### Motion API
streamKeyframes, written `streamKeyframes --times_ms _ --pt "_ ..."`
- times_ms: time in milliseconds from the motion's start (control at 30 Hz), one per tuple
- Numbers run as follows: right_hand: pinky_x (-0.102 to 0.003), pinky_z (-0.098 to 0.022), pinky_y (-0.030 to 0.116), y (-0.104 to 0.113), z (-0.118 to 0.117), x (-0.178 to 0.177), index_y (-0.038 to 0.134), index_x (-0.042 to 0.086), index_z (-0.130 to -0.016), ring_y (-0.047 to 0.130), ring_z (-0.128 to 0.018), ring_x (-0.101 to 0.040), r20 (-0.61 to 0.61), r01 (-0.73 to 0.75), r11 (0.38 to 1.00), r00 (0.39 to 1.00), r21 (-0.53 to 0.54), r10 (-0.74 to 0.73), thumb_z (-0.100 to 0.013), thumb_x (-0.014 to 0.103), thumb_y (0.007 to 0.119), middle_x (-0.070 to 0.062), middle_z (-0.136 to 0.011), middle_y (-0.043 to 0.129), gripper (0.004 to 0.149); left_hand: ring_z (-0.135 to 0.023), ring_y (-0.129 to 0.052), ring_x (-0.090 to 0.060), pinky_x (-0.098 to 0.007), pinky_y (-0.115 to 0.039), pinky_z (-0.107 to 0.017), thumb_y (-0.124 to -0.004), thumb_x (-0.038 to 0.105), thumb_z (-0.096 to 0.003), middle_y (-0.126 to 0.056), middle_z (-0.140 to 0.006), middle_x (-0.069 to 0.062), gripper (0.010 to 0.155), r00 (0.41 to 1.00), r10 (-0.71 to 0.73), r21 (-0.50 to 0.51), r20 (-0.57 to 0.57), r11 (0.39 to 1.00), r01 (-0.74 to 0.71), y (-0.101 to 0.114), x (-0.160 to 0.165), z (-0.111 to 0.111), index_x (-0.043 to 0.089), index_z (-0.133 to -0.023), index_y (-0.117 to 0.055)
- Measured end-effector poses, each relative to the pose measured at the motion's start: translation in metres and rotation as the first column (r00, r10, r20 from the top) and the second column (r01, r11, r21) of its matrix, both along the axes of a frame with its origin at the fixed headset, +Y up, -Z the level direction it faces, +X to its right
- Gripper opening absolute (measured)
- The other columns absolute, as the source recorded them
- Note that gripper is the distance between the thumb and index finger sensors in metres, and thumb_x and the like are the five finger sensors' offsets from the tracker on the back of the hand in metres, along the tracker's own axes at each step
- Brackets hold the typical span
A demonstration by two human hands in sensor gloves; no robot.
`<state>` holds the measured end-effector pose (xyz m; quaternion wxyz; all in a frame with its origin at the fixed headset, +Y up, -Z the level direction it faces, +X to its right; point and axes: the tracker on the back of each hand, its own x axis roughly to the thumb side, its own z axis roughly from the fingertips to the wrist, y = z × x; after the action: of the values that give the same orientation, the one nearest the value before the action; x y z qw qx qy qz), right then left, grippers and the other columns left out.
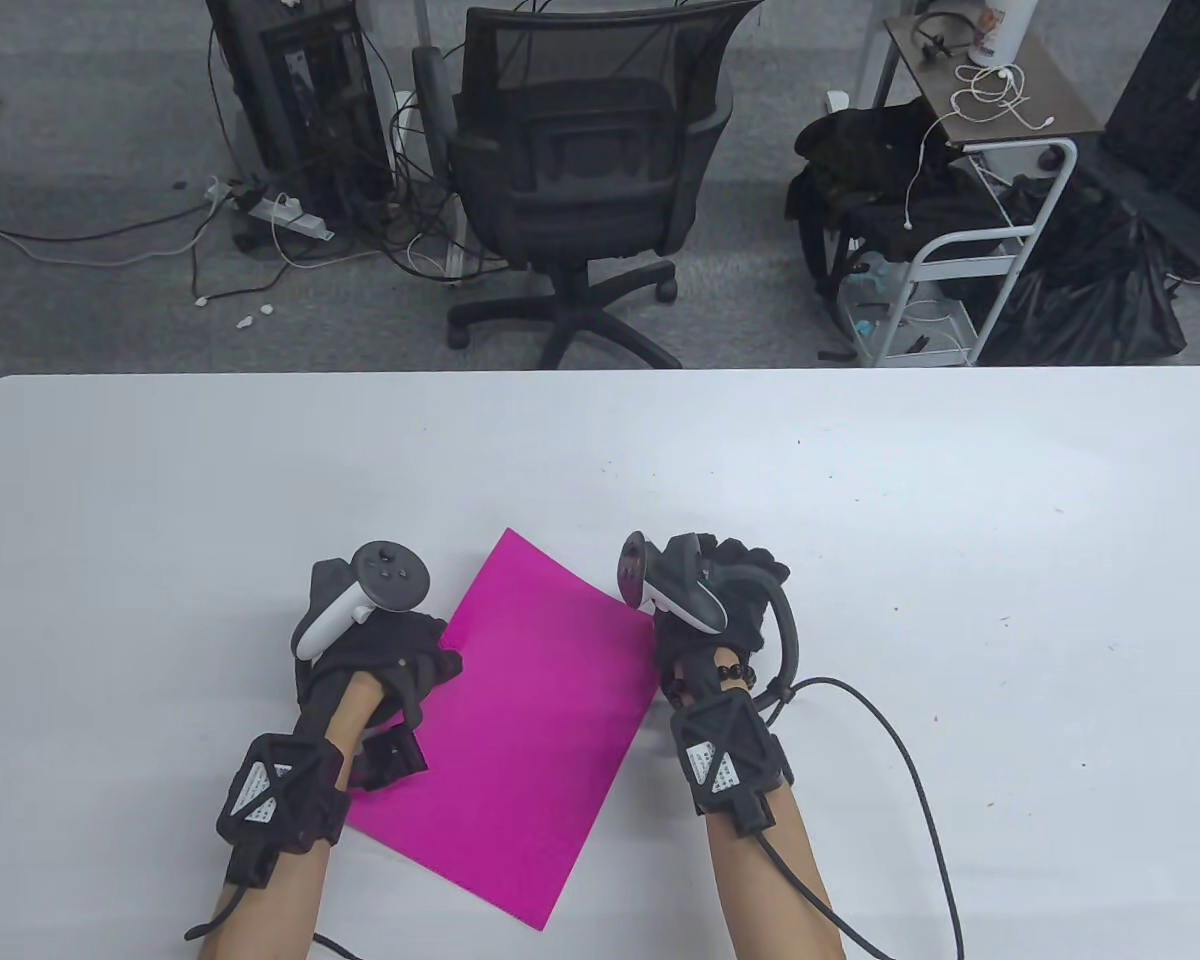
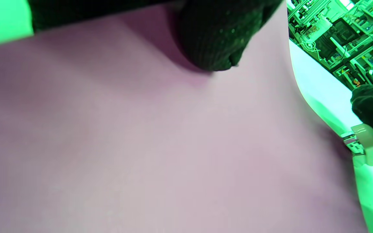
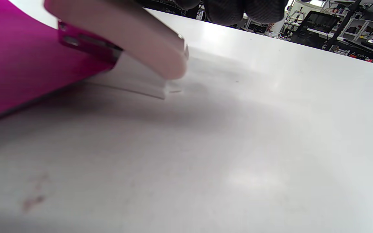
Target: Push down lever to staple documents
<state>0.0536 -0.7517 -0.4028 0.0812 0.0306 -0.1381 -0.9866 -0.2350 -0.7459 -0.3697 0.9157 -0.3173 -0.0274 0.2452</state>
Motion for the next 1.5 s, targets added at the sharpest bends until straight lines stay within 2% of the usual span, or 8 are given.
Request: streamKeyframes --times_ms 300,500,667,867,1000,1233,1333,1500 --pt "-0.075 -0.069 0.045 0.0 -0.001 0.002 0.029 -0.007 -0.112 0.049 -0.099 -0.065 0.014 0.032 0.999 0.999 0.001 -0.032 -0.056 0.042 0.042 -0.038 -0.111 0.041 0.076 -0.06 -0.109 -0.025 -0.054 -0.092 -0.05 -0.082 0.023 -0.0548 -0.105 -0.075 -0.009 0.042 0.992 0.12 -0.012 -0.035 0.993 -0.121 0.01 -0.024 0.005 0.006 -0.093 -0.085" --pt "-0.075 -0.069 0.046 0.002 -0.001 0.002 0.029 -0.007 -0.112 0.05 -0.099 -0.064 0.011 0.059 0.998 0.998 0.023 -0.059 -0.056 0.042 0.042 -0.038 -0.111 0.041 0.076 -0.057 -0.11 -0.024 -0.053 -0.093 -0.049 -0.082 0.023 -0.0548 -0.106 -0.074 -0.009 0.042 0.973 0.199 0.017 -0.12 0.98 -0.198 0.028 -0.061 0.015 0.006 -0.093 -0.085" --pt "-0.075 -0.069 0.047 0.012 0.004 0.006 0.03 -0.007 -0.112 0.05 -0.099 -0.064 -0.006 0.093 0.994 0.996 0.052 -0.093 -0.056 0.043 0.043 -0.037 -0.111 0.041 0.076 -0.056 -0.11 -0.024 -0.053 -0.093 -0.048 -0.082 0.023 -0.0549 -0.106 -0.074 -0.009 0.042 0.929 0.296 0.084 -0.22 0.955 -0.285 0.042 -0.095 0.029 0.005 -0.093 -0.085" --pt "-0.075 -0.069 0.046 0.031 0.024 0.015 0.029 -0.007 -0.112 0.049 -0.099 -0.065 -0.067 0.148 0.984 0.988 0.103 -0.141 -0.056 0.044 0.045 -0.038 -0.111 0.039 0.077 -0.055 -0.11 -0.024 -0.053 -0.094 -0.047 -0.082 0.022 -0.0553 -0.106 -0.074 -0.01 0.042 0.891 0.355 0.14 -0.283 0.934 -0.328 0.037 -0.108 0.043 0.004 -0.093 -0.084" --pt "-0.075 -0.069 0.045 0.044 0.053 0.028 0.029 -0.006 -0.112 0.046 -0.099 -0.066 -0.118 0.192 0.971 0.977 0.142 -0.176 -0.056 0.044 0.047 -0.039 -0.112 0.036 0.078 -0.055 -0.11 -0.024 -0.053 -0.094 -0.047 -0.082 0.023 -0.0554 -0.106 -0.073 -0.01 0.042 0.896 0.334 0.167 -0.293 0.94 -0.296 0.026 -0.101 0.049 0.004 -0.093 -0.084" --pt "-0.076 -0.069 0.043 0.053 0.105 0.056 0.027 -0.006 -0.113 0.043 -0.099 -0.067 -0.167 0.238 0.952 0.964 0.195 -0.207 -0.057 0.045 0.048 -0.04 -0.111 0.033 0.079 -0.055 -0.111 -0.023 -0.052 -0.094 -0.047 -0.082 0.024 -0.0555 -0.106 -0.073 -0.009 0.042 0.907 0.283 0.203 -0.31 0.952 -0.228 0.017 -0.075 0.056 0.004 -0.093 -0.084" --pt "-0.076 -0.069 0.044 0.05 0.124 0.064 0.028 -0.006 -0.113 0.043 -0.099 -0.067 -0.183 0.242 0.947 0.961 0.209 -0.205 -0.057 0.046 0.049 -0.04 -0.112 0.033 0.079 -0.057 -0.111 -0.023 -0.051 -0.094 -0.048 -0.083 0.025 -0.0554 -0.106 -0.074 -0.008 0.043 0.935 0.195 0.201 -0.295 0.97 -0.139 0.013 -0.065 0.057 0.004 -0.093 -0.083" --pt "-0.076 -0.069 0.044 0.043 0.136 0.072 0.028 -0.006 -0.113 0.043 -0.099 -0.067 -0.198 0.27 0.94 0.953 0.211 -0.229 -0.057 0.046 0.049 -0.04 -0.112 0.033 0.079 -0.057 -0.111 -0.022 -0.049 -0.094 -0.047 -0.082 0.025 -0.0555 -0.106 -0.076 -0.008 0.044 0.948 -0.07 0.245 -0.309 0.958 0.151 0.01 -0.044 0.062 0.004 -0.094 -0.083"
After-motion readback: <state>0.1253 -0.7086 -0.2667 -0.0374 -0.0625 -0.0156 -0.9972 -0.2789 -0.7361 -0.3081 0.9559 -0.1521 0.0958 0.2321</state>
